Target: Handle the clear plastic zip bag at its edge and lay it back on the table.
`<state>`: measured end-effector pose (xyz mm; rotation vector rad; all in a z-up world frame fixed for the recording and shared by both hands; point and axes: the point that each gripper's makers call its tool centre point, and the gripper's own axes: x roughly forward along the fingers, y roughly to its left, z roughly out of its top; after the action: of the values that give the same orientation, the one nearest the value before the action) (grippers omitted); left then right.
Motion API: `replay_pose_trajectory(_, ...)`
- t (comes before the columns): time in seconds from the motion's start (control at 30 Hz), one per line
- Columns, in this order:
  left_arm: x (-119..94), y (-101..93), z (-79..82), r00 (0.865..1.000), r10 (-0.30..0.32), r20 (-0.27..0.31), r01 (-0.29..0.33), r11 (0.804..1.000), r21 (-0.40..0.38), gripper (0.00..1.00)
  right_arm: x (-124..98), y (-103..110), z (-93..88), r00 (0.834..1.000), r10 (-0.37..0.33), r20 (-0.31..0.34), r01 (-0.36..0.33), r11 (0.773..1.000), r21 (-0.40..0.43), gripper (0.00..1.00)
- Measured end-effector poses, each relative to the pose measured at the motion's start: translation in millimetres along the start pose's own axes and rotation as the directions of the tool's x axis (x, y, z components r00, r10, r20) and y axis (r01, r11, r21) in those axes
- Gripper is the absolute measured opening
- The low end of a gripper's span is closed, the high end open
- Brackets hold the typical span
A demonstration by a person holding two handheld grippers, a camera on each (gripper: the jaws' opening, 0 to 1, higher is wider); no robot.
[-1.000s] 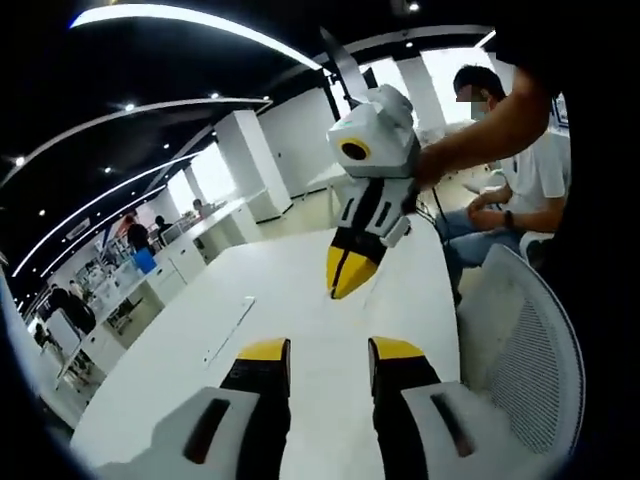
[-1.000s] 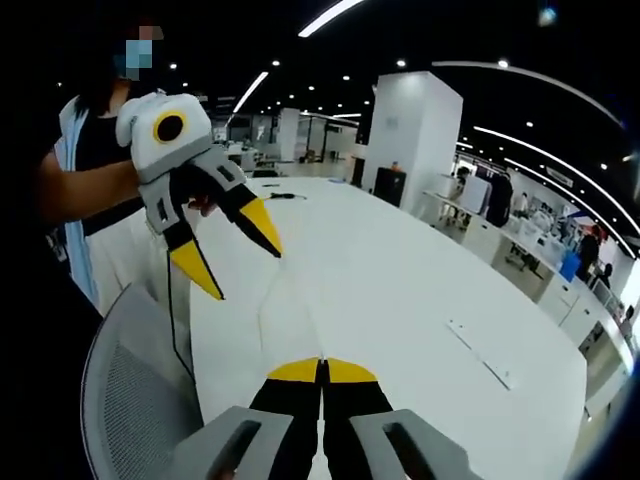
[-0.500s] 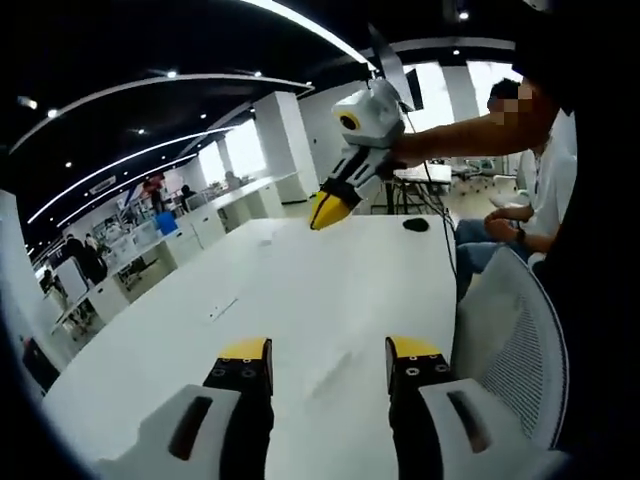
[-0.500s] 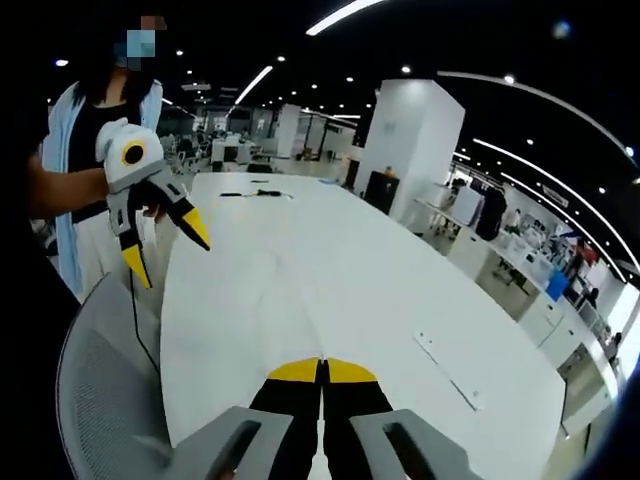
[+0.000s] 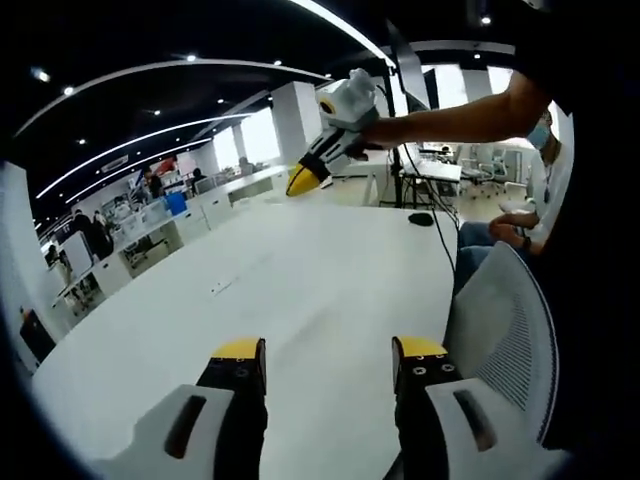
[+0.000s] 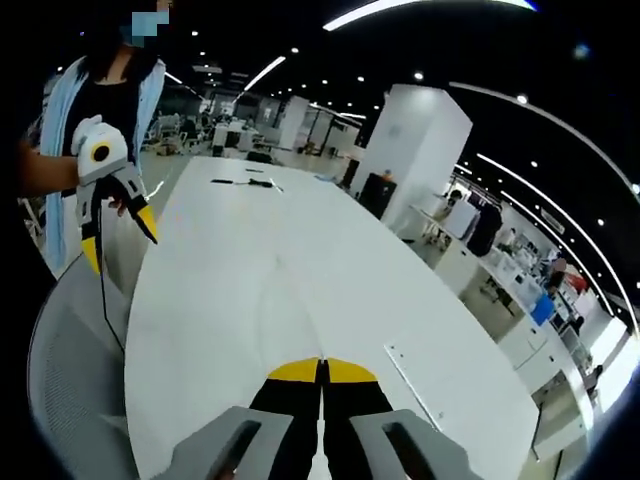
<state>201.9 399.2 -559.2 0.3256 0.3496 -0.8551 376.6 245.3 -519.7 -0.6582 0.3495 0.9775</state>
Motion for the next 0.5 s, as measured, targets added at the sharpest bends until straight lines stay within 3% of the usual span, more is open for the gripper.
replay_pose_trajectory(0.23,-1.3,-1.1,-5.5,1.000,0.000,-0.008,0.000,1.000,-0.003,0.49,16.3,-2.9,-4.8,1.000,-0.008,-0.012,0.007,0.999,-0.036,0.00)
replay_pose_trajectory(0.5,-2.6,-0.4,-7.6,1.000,0.005,-0.013,-0.005,1.000,-0.006,0.49,30.4,16.8,-19.9,0.999,0.031,-0.034,-0.032,0.999,-0.028,0.00)
